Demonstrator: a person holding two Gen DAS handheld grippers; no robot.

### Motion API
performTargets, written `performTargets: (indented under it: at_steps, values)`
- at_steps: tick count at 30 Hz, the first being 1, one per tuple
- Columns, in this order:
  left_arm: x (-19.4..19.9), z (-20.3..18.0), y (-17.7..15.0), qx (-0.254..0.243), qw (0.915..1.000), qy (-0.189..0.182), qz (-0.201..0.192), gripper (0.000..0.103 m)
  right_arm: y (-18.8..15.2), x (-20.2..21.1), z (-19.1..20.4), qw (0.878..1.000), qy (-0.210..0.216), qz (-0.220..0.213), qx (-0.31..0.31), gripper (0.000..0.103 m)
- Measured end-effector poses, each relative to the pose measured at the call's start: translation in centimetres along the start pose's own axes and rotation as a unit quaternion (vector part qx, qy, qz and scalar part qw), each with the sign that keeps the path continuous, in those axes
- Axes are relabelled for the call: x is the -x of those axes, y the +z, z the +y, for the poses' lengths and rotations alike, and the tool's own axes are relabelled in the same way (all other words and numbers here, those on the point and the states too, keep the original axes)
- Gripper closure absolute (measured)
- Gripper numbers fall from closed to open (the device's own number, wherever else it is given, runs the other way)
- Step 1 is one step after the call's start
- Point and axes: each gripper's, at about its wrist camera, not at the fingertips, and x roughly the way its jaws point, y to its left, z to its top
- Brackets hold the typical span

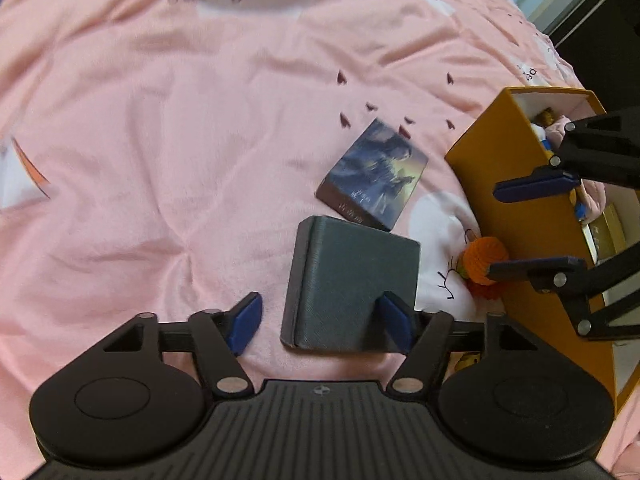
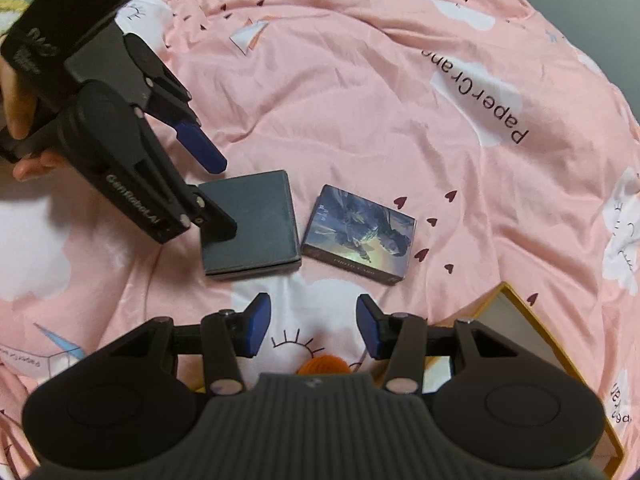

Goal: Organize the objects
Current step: 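Grasp the dark grey box with the left tool while the right tool grasps the picture card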

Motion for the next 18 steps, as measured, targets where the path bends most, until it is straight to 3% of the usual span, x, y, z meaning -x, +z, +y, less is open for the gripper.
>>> performTargets:
  at_steps: [7,15,18]
  values:
    - [-2.4,0.7,0.4,0.02,0.9984,-0.05,0.015,0.018,0.5,-1.9,-0.6,1.0,0.004,0.015,-0.001,0.054]
    - [-3.3,0.0,0.9,0.004,0.9984,-0.053,0.019,0.022,0.9,-2.8,-0.8,1.0,0.003,0.023,0.002,0.054]
    - [-2.9,0.0,0.7,0.009,0.9986,-0.051,0.015,0.028,1.1,-2.9,-0.8,1.0,0.0,0.026,0.008,0.054]
